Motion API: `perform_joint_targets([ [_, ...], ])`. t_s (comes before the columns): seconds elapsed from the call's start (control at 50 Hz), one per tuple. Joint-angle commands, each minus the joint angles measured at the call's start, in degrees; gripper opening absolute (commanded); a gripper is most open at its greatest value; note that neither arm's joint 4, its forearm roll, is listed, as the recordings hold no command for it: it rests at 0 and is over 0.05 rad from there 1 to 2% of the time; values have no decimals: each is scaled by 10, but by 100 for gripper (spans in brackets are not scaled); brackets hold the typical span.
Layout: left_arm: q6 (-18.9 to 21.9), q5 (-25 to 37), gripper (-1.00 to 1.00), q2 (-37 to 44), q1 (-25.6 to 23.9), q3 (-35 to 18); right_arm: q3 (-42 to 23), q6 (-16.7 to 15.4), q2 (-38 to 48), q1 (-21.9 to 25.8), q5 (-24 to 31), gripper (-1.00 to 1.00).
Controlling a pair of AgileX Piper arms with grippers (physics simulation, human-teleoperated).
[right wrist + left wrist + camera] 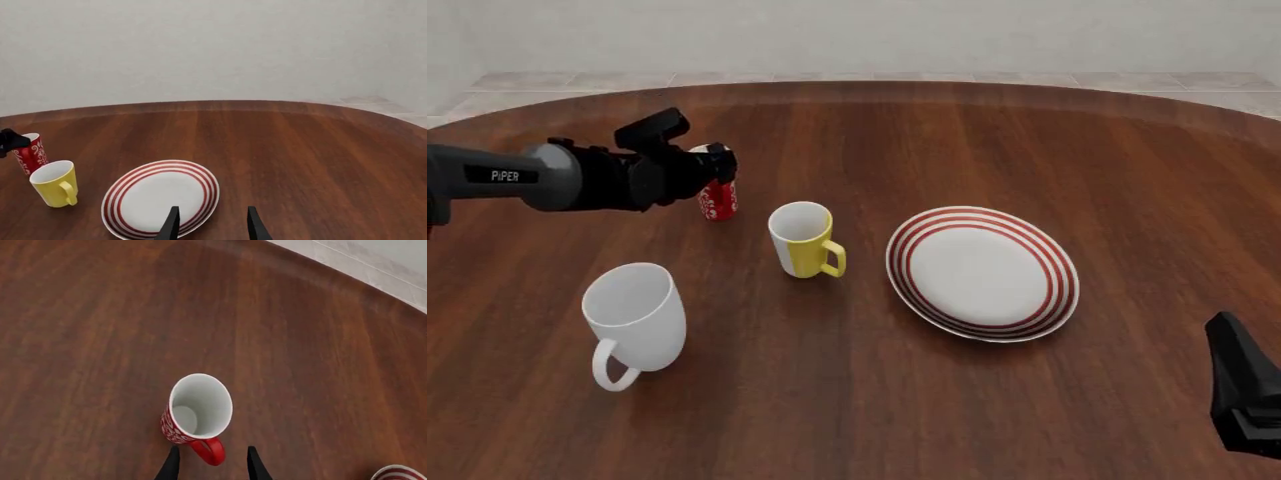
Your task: Pick up the red mug and put it on the plate
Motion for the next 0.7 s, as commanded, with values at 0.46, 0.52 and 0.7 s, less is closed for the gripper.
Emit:
perform_joint_targets([
  [0.46,-10,-2,100,42,-5,-15,0,2,0,-3,1,100],
  [0.52,-11,1,100,39,-6,-16,0,2,0,-2,2,100],
  [0.7,-13,-1,100,46,-7,-16,0,2,2,-3,0,100],
])
